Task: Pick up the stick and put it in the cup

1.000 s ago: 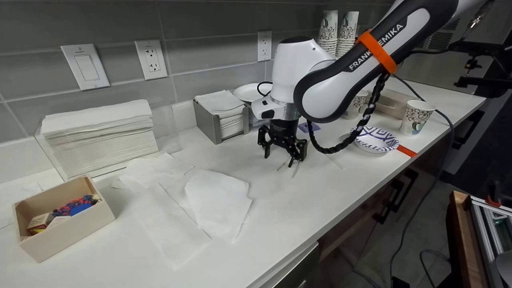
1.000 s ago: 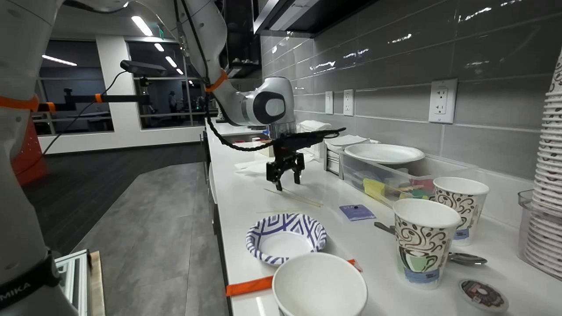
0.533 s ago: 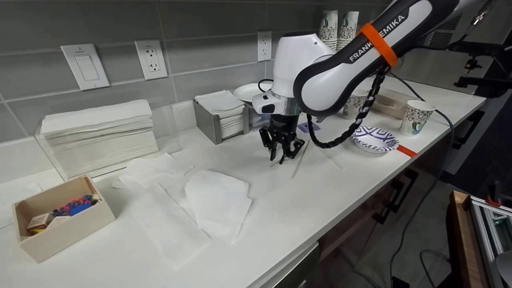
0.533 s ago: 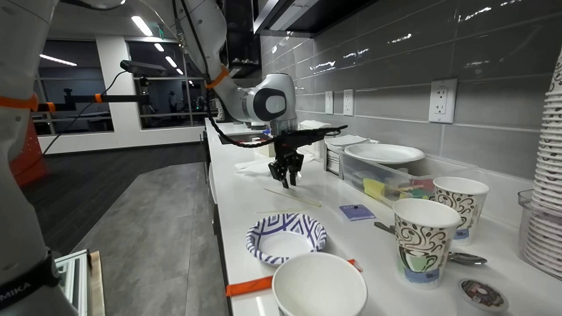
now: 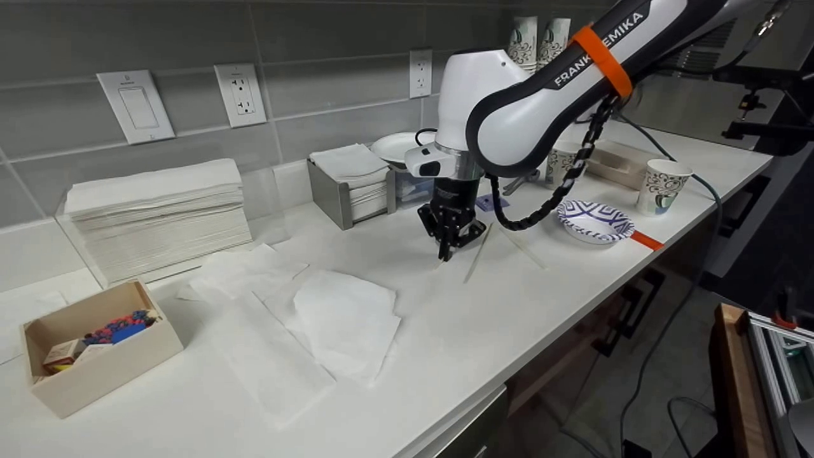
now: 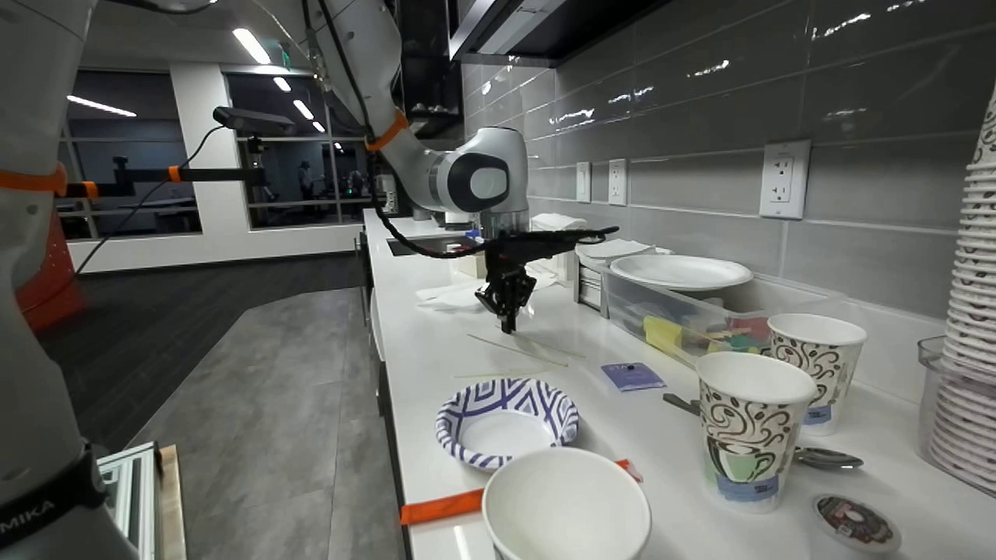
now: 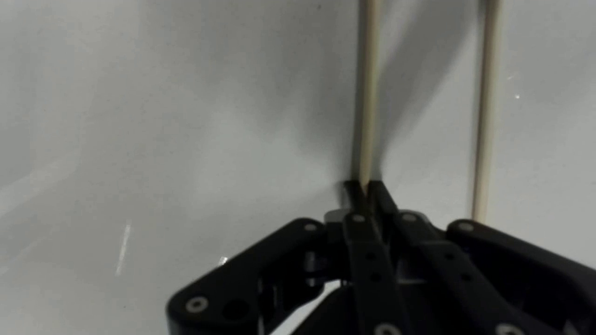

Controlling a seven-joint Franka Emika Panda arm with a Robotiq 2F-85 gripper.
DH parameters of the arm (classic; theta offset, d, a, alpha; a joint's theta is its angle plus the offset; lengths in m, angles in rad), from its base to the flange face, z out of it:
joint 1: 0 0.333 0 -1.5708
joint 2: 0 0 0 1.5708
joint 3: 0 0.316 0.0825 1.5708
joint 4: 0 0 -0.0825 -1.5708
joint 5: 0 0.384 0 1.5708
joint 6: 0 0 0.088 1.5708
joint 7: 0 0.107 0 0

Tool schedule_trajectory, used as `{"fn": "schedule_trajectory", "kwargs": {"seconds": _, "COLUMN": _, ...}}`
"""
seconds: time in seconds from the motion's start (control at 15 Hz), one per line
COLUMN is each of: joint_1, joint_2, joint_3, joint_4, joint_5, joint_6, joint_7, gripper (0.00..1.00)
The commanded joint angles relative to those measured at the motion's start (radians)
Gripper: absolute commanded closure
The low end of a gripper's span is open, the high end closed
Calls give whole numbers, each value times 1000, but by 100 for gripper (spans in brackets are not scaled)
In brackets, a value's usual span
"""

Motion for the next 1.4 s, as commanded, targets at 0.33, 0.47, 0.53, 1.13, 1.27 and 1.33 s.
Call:
{"fn": "schedule_trajectory", "kwargs": {"seconds": 0.33, "joint_1": 35, "joint_2": -200, "joint_3": -49, "joint_4": -5, "joint_5": -76, "joint_6": -181, "joint_7": 185, "gripper": 98}}
{"fn": "schedule_trajectory", "kwargs": {"seconds": 0.47, "joint_1": 37, "joint_2": -249, "joint_3": -58, "joint_4": 8, "joint_5": -74, "joint_6": -241, "joint_7": 266, "gripper": 98}}
{"fn": "schedule_trajectory", "kwargs": {"seconds": 0.53, "joint_1": 39, "joint_2": -270, "joint_3": -62, "joint_4": 15, "joint_5": -78, "joint_6": -261, "joint_7": 303, "gripper": 98}}
{"fn": "schedule_trajectory", "kwargs": {"seconds": 1.13, "joint_1": 44, "joint_2": -332, "joint_3": -72, "joint_4": 30, "joint_5": -80, "joint_6": -293, "joint_7": 427, "gripper": 94}}
{"fn": "schedule_trajectory", "kwargs": {"seconds": 1.27, "joint_1": 38, "joint_2": -327, "joint_3": -78, "joint_4": 39, "joint_5": -55, "joint_6": -301, "joint_7": 420, "gripper": 98}}
{"fn": "schedule_trajectory", "kwargs": {"seconds": 1.33, "joint_1": 27, "joint_2": -324, "joint_3": -89, "joint_4": 49, "joint_5": -12, "joint_6": -312, "joint_7": 401, "gripper": 98}}
